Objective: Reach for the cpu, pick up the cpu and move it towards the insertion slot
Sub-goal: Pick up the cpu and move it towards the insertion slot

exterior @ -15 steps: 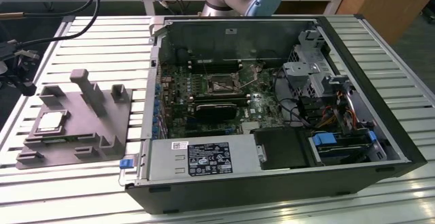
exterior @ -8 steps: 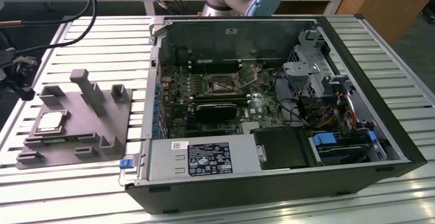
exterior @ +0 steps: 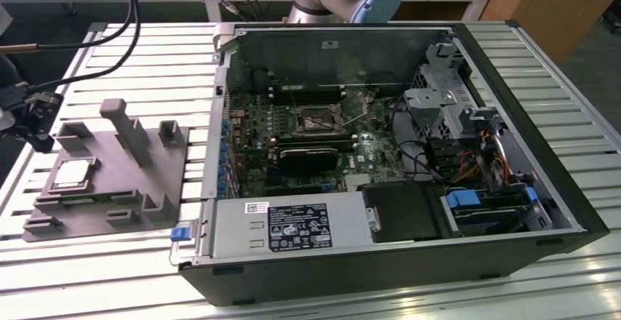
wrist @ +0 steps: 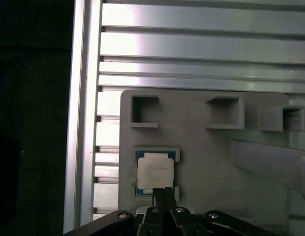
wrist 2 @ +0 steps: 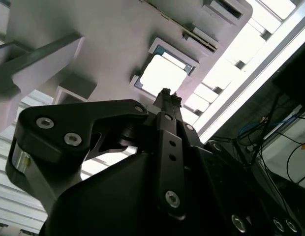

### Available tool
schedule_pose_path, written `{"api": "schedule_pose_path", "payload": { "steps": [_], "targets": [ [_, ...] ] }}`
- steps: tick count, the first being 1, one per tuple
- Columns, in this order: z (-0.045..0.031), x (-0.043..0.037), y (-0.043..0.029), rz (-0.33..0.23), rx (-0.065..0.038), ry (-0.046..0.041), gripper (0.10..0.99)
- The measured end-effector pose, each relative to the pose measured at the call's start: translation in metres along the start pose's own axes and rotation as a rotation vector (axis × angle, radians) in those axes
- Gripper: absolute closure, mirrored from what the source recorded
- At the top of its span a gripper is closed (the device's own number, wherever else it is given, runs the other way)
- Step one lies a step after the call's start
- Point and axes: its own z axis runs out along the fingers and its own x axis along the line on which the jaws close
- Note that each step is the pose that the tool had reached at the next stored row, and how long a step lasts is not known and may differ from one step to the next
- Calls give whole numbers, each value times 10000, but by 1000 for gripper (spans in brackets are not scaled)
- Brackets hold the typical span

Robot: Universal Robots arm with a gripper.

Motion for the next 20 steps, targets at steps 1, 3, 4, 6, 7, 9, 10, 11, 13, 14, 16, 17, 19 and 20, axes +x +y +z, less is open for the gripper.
{"api": "schedule_pose_path", "payload": {
  "steps": [1, 3, 4, 6, 7, 9, 10, 11, 13, 14, 16, 17, 19, 20],
  "targets": [
    [18, 0, -7, 0, -1, -1, 980],
    [54, 1, -20, -1, -3, -1, 980],
    [71, 1, -26, -1, -3, 0, 980],
    [109, 2, -34, 0, -4, 0, 980],
    [127, 2, -38, 0, -4, -1, 980],
    [161, 3, -44, 0, -4, -1, 980],
    [175, 3, -45, 0, -4, -1, 980],
    [186, 3, -46, 0, -4, -1, 980],
    [205, 3, -48, -1, -4, -1, 980],
    [214, 3, -48, 0, -4, -1, 980],
    [237, 3, -50, 0, -4, -1, 980],
    [249, 3, -51, -1, -4, -1, 980],
    [270, 3, -53, -1, -4, 0, 980],
    [277, 3, -54, -1, -4, 0, 980]
  ]
}}
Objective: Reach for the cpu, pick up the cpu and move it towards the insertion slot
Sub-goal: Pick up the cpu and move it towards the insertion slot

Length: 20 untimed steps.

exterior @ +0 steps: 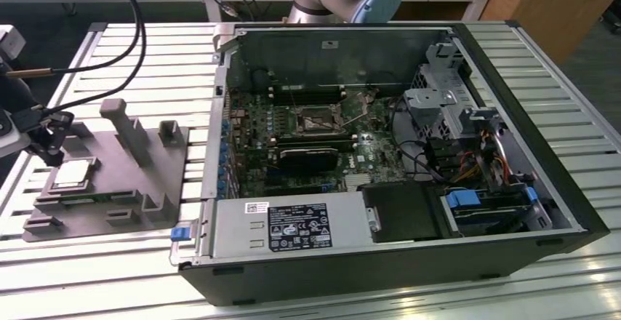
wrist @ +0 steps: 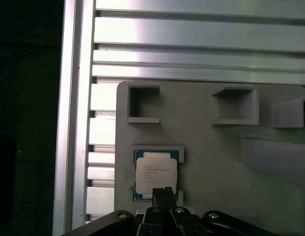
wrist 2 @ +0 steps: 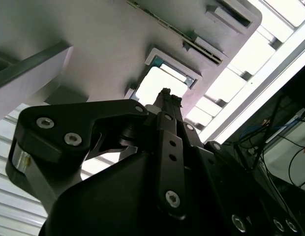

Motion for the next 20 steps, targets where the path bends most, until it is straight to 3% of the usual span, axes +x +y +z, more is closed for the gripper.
{"api": "schedule_pose_path", "payload": {
  "steps": [13, 20],
  "targets": [
    [100, 1, -19, 1, -1, -2, 980],
    [213, 2, -36, 0, 0, 0, 980]
  ]
}}
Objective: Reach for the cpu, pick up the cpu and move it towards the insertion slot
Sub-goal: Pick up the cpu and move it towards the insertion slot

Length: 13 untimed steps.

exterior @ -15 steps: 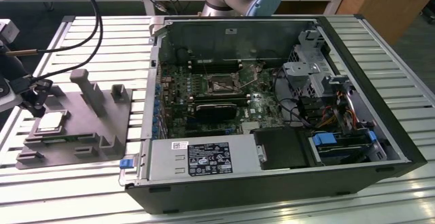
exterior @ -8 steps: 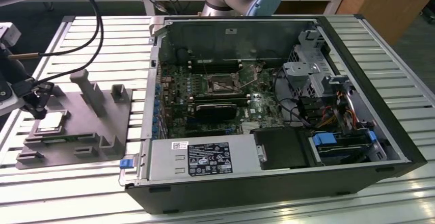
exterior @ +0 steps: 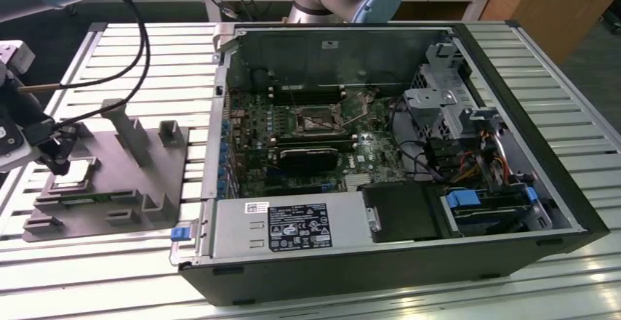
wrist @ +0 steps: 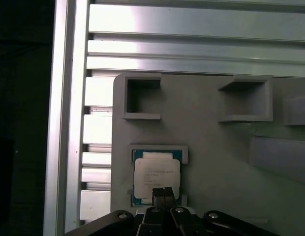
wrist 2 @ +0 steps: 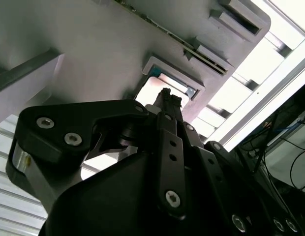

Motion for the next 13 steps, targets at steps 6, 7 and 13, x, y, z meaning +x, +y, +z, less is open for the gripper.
{"api": "schedule_pose_path", "payload": {
  "steps": [6, 7, 13],
  "targets": [
    [110, 0, 6, -1, 0, -1, 980],
    [124, 0, 13, -1, 0, 0, 980],
    [165, 0, 39, -1, 0, 1, 980]
  ]
}}
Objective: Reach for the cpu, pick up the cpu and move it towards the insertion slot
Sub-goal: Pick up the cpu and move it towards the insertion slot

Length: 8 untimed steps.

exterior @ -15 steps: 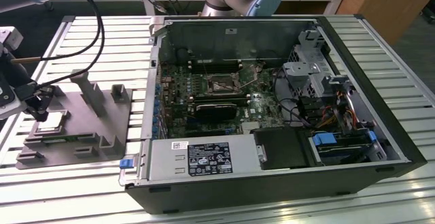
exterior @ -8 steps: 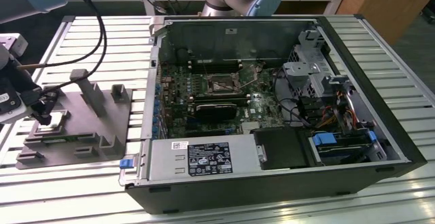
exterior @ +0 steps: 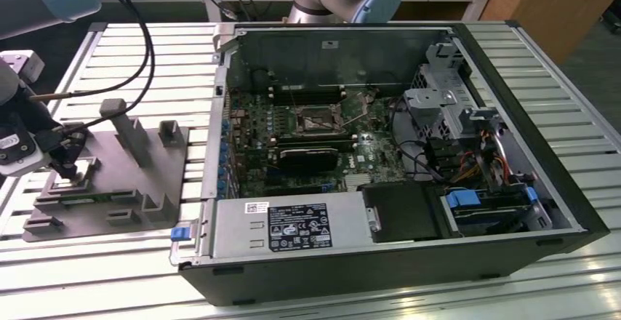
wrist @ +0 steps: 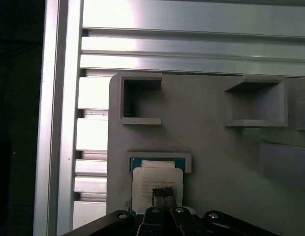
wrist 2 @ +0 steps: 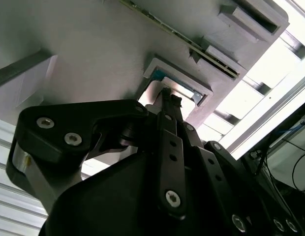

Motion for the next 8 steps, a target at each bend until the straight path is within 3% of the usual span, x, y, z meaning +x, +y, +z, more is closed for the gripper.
{"api": "schedule_pose_path", "payload": {
  "steps": [8],
  "targets": [
    [1, 0, 1, 1, 0, 0, 973]
  ]
}}
